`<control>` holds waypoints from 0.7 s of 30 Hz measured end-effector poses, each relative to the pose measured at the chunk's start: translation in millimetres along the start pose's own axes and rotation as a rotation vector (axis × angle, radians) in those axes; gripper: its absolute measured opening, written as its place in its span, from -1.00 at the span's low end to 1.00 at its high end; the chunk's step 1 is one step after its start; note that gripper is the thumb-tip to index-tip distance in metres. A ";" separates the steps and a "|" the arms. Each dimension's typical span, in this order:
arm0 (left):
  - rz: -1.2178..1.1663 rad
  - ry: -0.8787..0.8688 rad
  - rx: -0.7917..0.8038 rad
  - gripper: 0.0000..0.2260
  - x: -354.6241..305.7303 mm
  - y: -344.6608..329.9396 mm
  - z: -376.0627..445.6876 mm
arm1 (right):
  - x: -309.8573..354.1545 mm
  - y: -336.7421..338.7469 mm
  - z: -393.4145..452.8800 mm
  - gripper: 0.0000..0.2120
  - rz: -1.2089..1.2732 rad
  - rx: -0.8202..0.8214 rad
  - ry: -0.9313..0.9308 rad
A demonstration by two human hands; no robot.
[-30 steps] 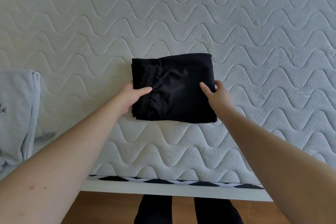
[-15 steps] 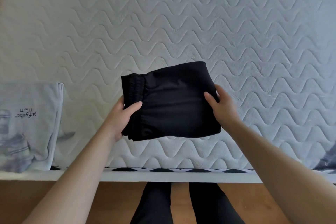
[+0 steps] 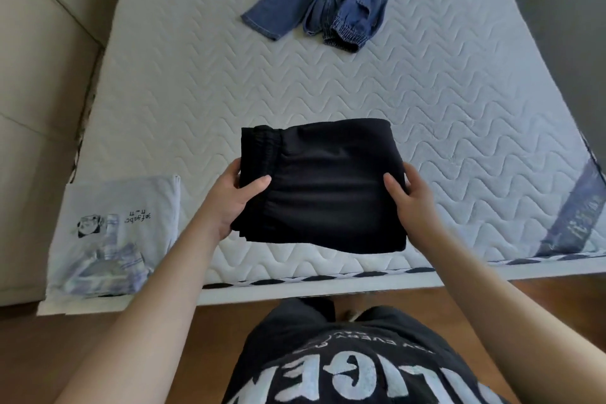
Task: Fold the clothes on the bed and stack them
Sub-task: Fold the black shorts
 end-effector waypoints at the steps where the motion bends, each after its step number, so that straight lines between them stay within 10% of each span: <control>1: 0.002 -0.011 -0.010 -0.59 -2.7 0.4 -9.9 | 3.2 1.5 -9.6 -0.80 0.011 0.003 0.009; 21: -0.021 -0.045 -0.103 -0.54 10.5 121.7 -188.2 | 51.2 -105.2 -134.4 -0.71 0.073 0.235 0.077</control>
Point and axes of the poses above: each hand's wrist, its own z-axis towards the middle knuckle, its own y-axis out of the back of the hand, x = y × z, the point moved 6 cm from there along z, towards the middle knuckle, and after that the axes turned 7 degrees about -z, right-handed, at the moved point
